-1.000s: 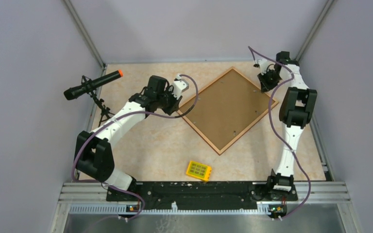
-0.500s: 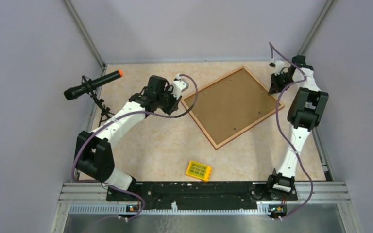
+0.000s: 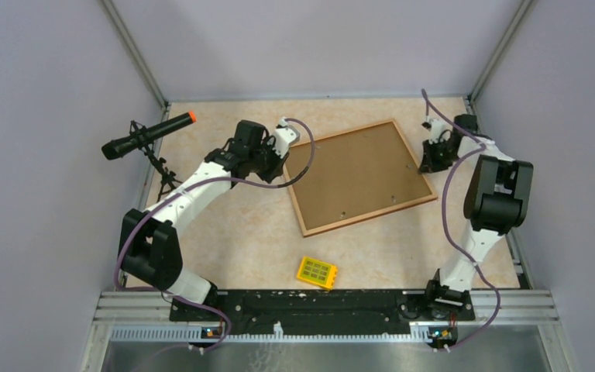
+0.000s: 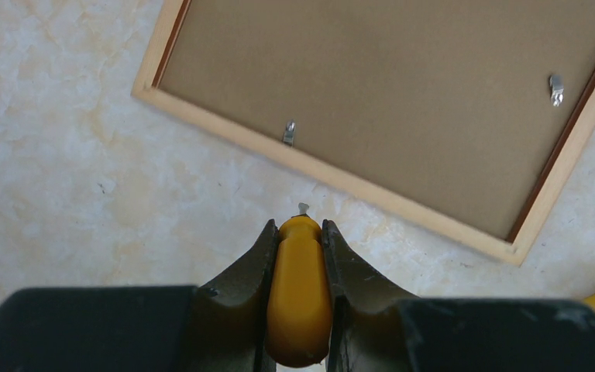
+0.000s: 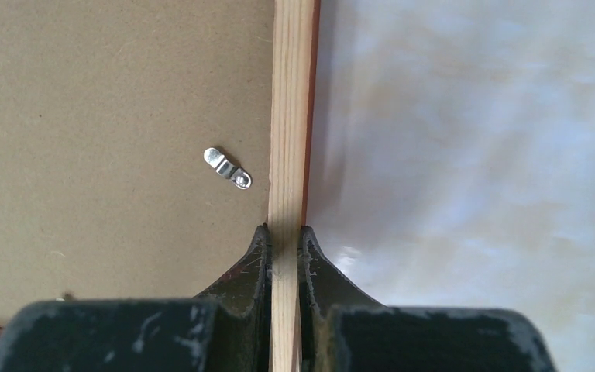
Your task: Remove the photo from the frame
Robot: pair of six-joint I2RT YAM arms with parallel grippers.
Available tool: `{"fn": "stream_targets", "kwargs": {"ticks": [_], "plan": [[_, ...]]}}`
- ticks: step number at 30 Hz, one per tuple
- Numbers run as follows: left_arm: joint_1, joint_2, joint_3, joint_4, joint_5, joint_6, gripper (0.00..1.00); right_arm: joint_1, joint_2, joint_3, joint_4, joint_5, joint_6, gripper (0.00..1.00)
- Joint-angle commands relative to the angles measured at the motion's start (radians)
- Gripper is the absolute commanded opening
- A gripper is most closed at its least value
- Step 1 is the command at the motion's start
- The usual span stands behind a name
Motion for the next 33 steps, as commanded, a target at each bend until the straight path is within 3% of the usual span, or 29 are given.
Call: {"fn": "stream_targets", "kwargs": {"ticks": [1, 12, 20, 33], "plan": [[0.01, -0.008, 0.034, 0.007, 0.003, 0.019, 0.0, 0.144, -0.045, -0.183, 0.004, 0.007, 0.096, 0.0], [0.015, 0.021, 0.04, -0.051, -0.065, 0.066, 0.0, 0.174, -0.095, -0.312, 0.099, -0.094, 0.343, 0.0], [0.015, -0.022, -0.065, -0.074, -0.103, 0.116, 0.0, 0.174, -0.087, -0.333, 0.119, -0.13, 0.38, 0.0], [0.017, 0.021, -0.065, -0.002, -0.195, 0.122, 0.0, 0.174, -0.074, -0.347, 0.123, -0.156, 0.371, 0.0]]}}
